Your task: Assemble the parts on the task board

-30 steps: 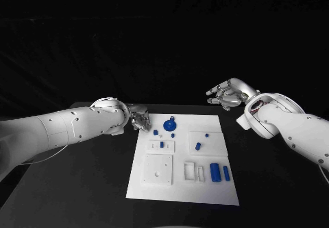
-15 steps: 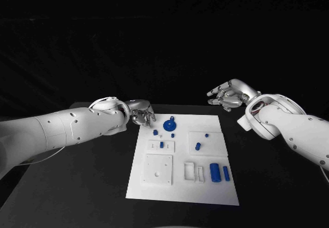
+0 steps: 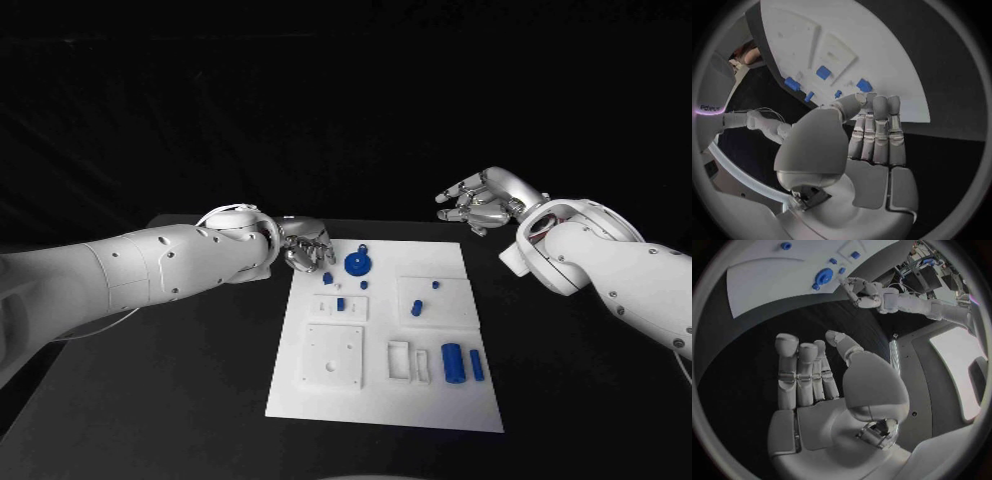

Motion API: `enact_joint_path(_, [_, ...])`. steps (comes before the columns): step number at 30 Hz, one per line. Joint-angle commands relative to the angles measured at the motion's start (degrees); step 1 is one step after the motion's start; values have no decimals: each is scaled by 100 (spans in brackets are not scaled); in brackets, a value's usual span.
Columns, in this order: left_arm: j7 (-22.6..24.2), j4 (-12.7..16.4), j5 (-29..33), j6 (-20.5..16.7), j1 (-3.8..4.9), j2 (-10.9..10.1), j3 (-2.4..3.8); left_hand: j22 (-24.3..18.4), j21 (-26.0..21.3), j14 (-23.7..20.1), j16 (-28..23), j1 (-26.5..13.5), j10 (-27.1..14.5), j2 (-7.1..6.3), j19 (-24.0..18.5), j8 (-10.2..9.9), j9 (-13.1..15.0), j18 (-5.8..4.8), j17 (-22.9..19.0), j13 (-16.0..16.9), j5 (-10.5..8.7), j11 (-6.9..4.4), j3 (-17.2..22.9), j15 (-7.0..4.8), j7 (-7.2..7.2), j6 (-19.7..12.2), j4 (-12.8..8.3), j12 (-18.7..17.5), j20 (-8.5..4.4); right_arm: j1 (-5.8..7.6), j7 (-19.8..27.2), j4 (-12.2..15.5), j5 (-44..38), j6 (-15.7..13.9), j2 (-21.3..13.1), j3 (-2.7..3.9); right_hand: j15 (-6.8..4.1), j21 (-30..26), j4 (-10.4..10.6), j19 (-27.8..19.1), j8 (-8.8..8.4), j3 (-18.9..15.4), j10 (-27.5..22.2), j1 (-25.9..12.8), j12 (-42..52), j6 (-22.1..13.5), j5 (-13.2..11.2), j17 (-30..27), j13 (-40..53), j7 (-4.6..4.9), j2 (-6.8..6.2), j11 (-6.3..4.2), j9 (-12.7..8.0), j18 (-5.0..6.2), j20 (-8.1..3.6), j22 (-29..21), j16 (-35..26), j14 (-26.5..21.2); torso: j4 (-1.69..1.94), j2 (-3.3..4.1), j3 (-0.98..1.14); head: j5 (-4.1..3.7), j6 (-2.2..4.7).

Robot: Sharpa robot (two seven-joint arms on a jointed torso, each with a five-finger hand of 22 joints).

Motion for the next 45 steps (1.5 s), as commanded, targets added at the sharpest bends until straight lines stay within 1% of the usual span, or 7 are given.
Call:
enact_joint_path(1, [-110, -29, -74, 546, 2, 55, 0, 143, 148, -63, 84, -81, -204, 86, -111, -6, -6, 83, -20, 104, -28, 12, 184, 18, 13, -21, -38, 318, 6, -4, 27, 5, -41, 55, 9, 1, -18, 21, 39, 201, 15, 10, 26, -26, -30, -27, 27, 5, 5, -4, -17, -3, -8, 63, -41, 359, 1, 39, 2, 1, 2, -1, -5])
enact_joint_path(5, [-165, -62, -93, 671, 1, 113, -22, 135, 310, -125, 224, -130, -354, 92, -183, -7, -6, 121, -58, 89, 1, 25, 365, 35, 33, -5, -51, 606, 29, -4, 29, 4, -39, 57, 16, 1, -20, 24, 56, 201, 16, 19, 27, -26, -30, -25, 43, 10, 12, -5, -23, -4, -8, 62, -41, 359, 4, 41, -1, 0, 1, -5, -12])
enact_joint_path(10, [-210, -83, -124, 777, 1, 153, -42, 138, 464, -201, 419, -242, -507, 7, -215, -6, -6, 180, -47, 143, 10, 24, 728, 41, 42, 27, -59, 964, 34, -5, 31, 4, -38, 57, 19, 1, -20, 24, 56, 201, 16, 19, 27, -26, -30, -25, 43, 10, 12, -5, -23, -4, -8, 62, -41, 359, 4, 41, 2, 1, 2, -11, -21])
enact_joint_path(15, [-228, -115, -136, 820, 1, 189, -50, 126, 586, -246, 539, -282, -630, 18, -247, -3, -5, 210, -110, 109, 29, 27, 803, 52, 36, -16, -64, 1222, 48, -6, 33, 7, -38, 54, 20, 1, -20, 24, 56, 201, 16, 19, 27, -26, -30, -25, 43, 10, 12, -5, -23, -4, -8, 62, -41, 359, 4, 41, 3, 1, 6, -10, -17])
enact_joint_path(19, [-238, -141, -136, 815, 1, 205, -52, 125, 607, -255, 582, -299, -652, 9, -236, -4, -5, 214, -134, 81, 39, 27, 825, 52, 4, -65, -61, 1287, 53, -6, 34, 9, -38, 54, 21, 1, -20, 24, 56, 201, 16, 19, 27, -26, -30, -25, 43, 10, 12, -5, -23, -4, -8, 62, -41, 359, 4, 41, -1, 0, 3, -14, -16])
enact_joint_path(29, [-277, -150, -124, 757, 1, 131, -53, 124, 720, -270, 701, -375, -674, -73, -212, -6, -6, 252, -182, 41, 190, 17, 932, 52, 84, 12, -64, 1493, 53, -9, 35, 2, -37, 56, 14, 1, -20, 17, 82, 199, 16, 41, 28, -13, -36, -25, 52, 8, 24, -5, -40, -4, -8, 62, -42, 357, -8, 37, 8, 0, 1, -31, -20])
enact_joint_path(45, [-414, -132, -68, 780, 1, -7, -56, 117, 678, -239, 703, -347, -611, -136, -167, -5, -5, 268, -235, -50, 179, 32, 881, 67, 179, -25, -59, 1457, 69, -44, 39, -10, -37, 57, 16, 1, -20, 19, 81, 199, 16, 51, 29, -4, -38, -23, 50, 12, 27, -5, -44, -5, -8, 62, -42, 358, -6, 39, 11, 0, -5, -5, -52])
